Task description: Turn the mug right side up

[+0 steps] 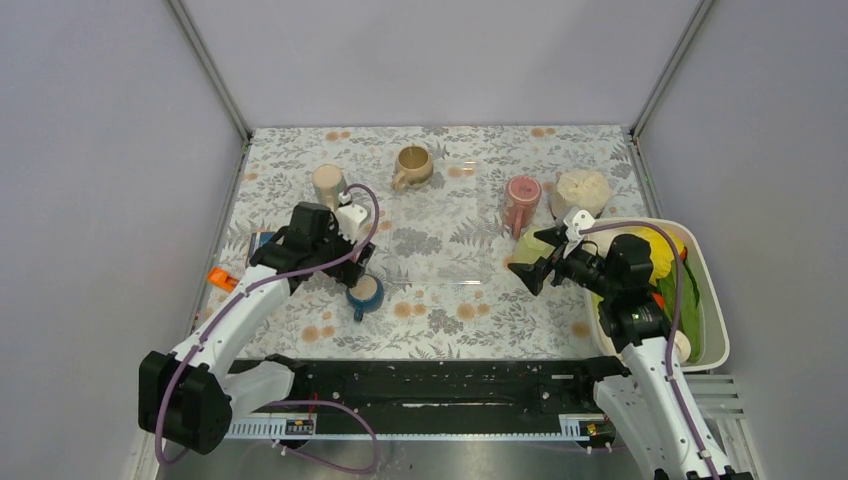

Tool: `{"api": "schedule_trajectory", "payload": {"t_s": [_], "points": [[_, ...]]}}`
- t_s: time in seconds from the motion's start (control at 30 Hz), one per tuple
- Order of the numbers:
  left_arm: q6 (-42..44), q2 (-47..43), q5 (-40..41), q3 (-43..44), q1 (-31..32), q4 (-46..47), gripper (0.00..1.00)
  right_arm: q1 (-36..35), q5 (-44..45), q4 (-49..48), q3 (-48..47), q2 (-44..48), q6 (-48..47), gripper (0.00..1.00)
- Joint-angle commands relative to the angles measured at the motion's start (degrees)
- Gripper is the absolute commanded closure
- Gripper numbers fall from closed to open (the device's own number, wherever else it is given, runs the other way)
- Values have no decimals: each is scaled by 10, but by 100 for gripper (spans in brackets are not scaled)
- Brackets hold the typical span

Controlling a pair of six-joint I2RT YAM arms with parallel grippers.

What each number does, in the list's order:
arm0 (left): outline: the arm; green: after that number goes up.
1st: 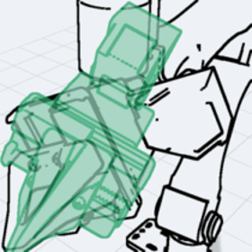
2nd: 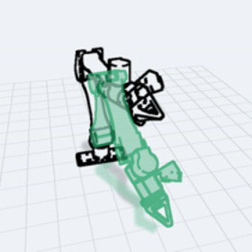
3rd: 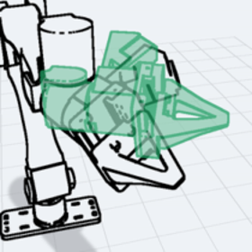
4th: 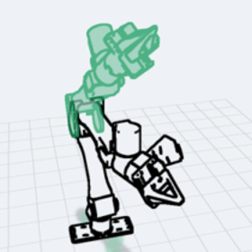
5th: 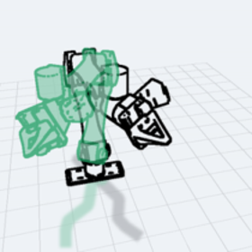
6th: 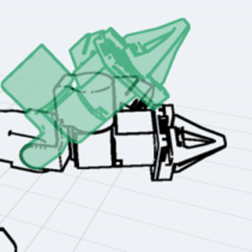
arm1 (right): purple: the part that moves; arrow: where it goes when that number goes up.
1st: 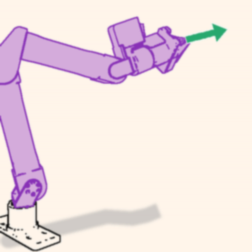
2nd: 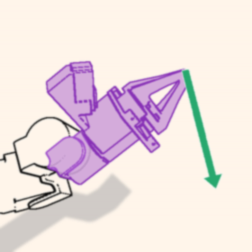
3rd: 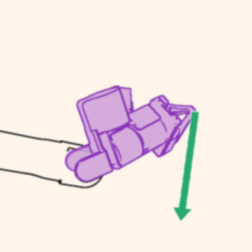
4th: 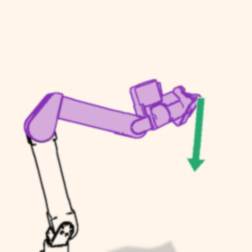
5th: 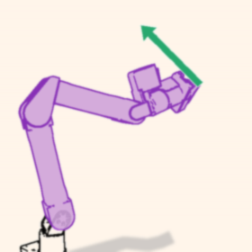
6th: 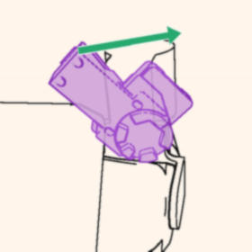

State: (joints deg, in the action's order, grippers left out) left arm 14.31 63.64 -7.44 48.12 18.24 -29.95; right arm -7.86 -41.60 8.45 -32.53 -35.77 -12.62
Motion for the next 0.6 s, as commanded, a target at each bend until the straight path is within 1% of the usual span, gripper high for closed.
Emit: {"api": "schedule_trajectory", "payload": {"t_s": [0.0,0.1,0.23,0.4,0.57], "points": [[11,-39,-8,-19,13,-48,1,2,-7,-24,0,13,2,1],[-4,-42,-35,-14,16,-76,1,3,-4,-21,1,9,-2,1],[-10,-30,-49,-5,21,-81,1,3,0,-20,2,-2,-6,0],[-35,25,-73,28,29,-108,1,2,1,-18,2,-7,-9,1],[-19,72,-89,50,44,-141,1,3,3,-18,3,-6,-12,1]]}}
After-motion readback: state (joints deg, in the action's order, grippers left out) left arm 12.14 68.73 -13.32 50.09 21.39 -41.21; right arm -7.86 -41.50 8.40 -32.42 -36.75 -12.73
